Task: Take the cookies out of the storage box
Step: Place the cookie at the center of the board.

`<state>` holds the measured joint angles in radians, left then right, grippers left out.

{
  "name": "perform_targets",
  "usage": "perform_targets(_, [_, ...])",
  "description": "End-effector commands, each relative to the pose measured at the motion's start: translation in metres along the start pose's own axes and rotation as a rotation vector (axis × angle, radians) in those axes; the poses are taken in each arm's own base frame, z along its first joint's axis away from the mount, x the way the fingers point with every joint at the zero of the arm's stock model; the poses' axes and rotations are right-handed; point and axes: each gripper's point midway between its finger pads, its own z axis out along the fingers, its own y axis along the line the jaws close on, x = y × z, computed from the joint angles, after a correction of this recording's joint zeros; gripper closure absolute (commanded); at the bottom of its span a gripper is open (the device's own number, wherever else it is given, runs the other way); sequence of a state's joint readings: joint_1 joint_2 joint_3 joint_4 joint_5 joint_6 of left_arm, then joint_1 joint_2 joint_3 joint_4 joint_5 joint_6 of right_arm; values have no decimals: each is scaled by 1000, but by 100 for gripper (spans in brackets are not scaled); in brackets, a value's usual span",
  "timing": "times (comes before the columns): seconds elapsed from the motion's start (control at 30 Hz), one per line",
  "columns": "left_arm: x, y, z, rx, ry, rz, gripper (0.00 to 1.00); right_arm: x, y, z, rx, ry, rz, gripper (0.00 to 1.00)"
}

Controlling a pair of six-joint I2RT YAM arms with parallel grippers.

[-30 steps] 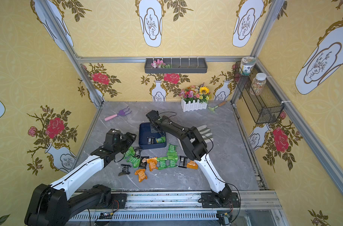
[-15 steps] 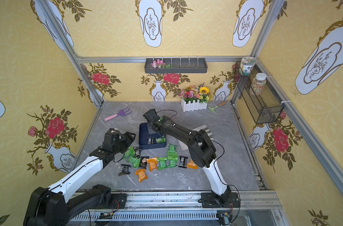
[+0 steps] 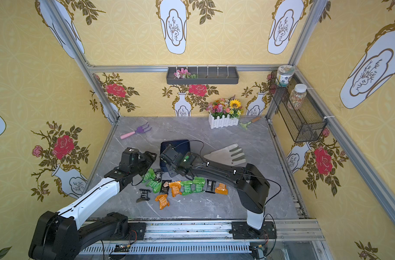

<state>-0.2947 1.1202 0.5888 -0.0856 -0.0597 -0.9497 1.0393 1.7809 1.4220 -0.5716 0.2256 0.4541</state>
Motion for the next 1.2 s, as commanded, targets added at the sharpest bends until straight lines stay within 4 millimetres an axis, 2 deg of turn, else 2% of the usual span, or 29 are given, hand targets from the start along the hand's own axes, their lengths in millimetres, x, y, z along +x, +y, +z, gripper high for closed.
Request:
perform_targets(0.0, [-1, -6, 2, 22, 3, 0, 27, 15, 5, 0, -19, 0, 50, 100])
perform_targets(0.1, [1, -5, 3, 23, 10, -3, 27, 28, -7, 9, 12, 31, 62, 100])
perform_targets(0.27, [4, -2, 4, 20, 22, -9, 27, 36, -20, 29, 23, 68, 93, 100])
perform_targets(0.4, [6, -1, 2, 23, 24, -12, 27, 44, -25, 48, 39, 105, 88, 100])
perform_targets(0.57, [5, -1, 1, 21, 22, -6, 27, 50, -29, 60, 59, 119, 73, 100])
perform_targets(0.67, [5, -1, 1, 21, 23, -4, 27, 50, -29, 61, 55, 123, 71, 81])
perform_targets(0.73, [6, -2, 2, 25, 28, 1, 27, 48, -27, 57, 46, 119, 73, 71])
perform_targets(0.87, [6, -5, 5, 24, 43, 23, 27, 37, -24, 42, 22, 94, 74, 63])
perform_targets(1.03, [7, -11, 10, 35, 59, 61, 28, 1, -10, 15, -83, 18, 50, 55])
perform_targets(1.17, [9, -11, 13, 41, 73, 74, 29, -20, -14, 20, -150, 33, -42, 54])
